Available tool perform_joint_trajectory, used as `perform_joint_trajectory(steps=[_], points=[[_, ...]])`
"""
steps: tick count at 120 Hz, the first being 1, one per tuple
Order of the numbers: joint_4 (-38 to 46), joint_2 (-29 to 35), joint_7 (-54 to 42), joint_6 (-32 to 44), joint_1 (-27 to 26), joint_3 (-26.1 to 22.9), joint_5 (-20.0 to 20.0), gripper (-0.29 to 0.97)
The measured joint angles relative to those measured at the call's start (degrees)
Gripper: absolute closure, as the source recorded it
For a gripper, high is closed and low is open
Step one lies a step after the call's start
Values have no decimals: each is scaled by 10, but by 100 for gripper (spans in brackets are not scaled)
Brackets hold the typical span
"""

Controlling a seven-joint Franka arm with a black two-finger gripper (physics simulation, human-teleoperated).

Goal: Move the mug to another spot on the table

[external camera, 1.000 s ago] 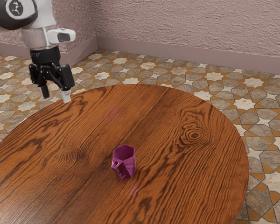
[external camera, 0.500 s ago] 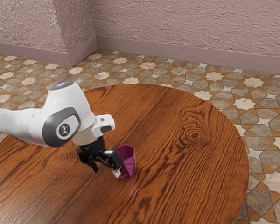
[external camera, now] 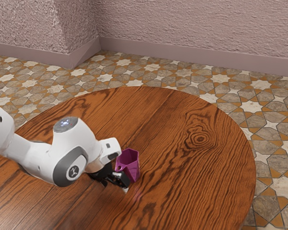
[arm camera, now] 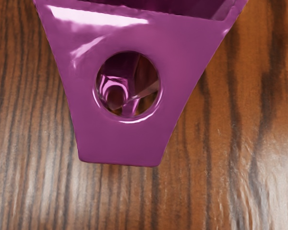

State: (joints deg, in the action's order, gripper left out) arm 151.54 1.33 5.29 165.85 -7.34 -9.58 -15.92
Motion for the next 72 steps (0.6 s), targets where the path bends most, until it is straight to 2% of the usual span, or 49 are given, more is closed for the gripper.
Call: perform_joint_trajectory(steps=[31, 51, 72], points=[[2, -25, 2, 96, -2, 1, -20, 34], [10, -27, 3, 125, 0, 1, -25, 43], [2, -45, 3, 139, -2, 2, -25, 47]])
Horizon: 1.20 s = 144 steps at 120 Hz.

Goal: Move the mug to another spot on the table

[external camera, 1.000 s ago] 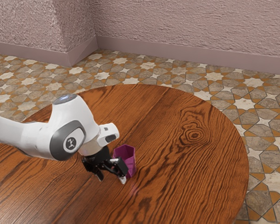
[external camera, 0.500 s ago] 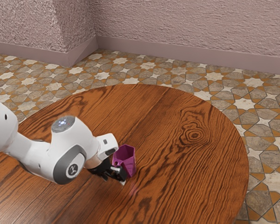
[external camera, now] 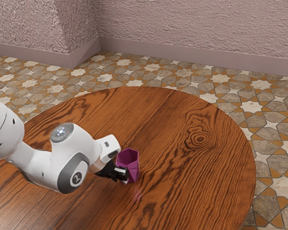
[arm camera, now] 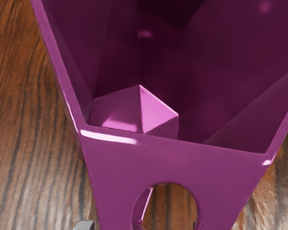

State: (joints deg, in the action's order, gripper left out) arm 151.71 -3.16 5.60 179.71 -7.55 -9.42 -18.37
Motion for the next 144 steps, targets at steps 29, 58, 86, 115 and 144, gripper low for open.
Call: perform_joint_trajectory(steps=[29, 58, 86, 115, 144], points=[[-1, -6, -5, 7, -3, 3, 4, 52], [-13, -10, -17, 11, -2, 4, 5, 61], [-4, -5, -27, 51, -3, 4, 5, 66], [8, 18, -37, 124, -3, 4, 4, 68], [-15, -2, -46, 165, -9, 50, 4, 68]])
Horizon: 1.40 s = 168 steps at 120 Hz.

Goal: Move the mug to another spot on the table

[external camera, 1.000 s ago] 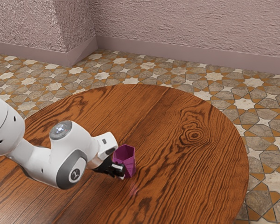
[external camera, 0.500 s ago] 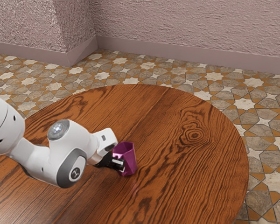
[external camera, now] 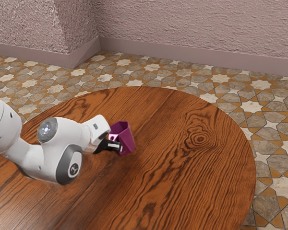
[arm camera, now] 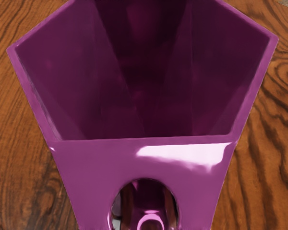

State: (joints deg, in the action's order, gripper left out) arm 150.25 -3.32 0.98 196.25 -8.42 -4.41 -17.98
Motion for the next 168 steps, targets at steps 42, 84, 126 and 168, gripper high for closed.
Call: perform_joint_trajectory(steps=[42, 84, 126, 168], points=[[-47, -82, -10, 33, 38, 20, 14, 69], [-54, -112, -15, 43, 39, 22, 38, 68], [-49, -119, -13, 42, 39, 22, 47, 47], [-27, -28, -15, -14, 47, 22, 46, 11]])
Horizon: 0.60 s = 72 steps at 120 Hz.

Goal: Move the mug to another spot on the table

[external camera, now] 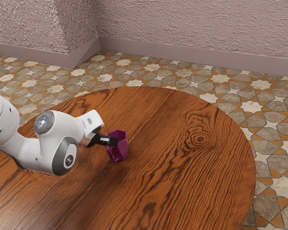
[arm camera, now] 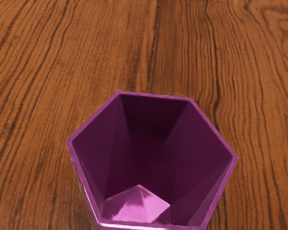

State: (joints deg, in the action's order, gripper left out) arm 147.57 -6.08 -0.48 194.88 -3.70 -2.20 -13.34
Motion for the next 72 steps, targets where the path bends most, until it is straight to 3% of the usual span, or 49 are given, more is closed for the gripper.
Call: perform_joint_trajectory(steps=[12, 22, 36, 47, 72], points=[[-13, 68, -1, -101, 7, 0, -1, 7], [-113, 102, -3, -263, 12, 12, -1, 4], [-260, 109, -13, -485, 41, 32, 2, 3], [-358, 103, -23, -623, 47, 37, 28, 2], [-500, 67, -54, -821, 35, 39, 62, 1]])
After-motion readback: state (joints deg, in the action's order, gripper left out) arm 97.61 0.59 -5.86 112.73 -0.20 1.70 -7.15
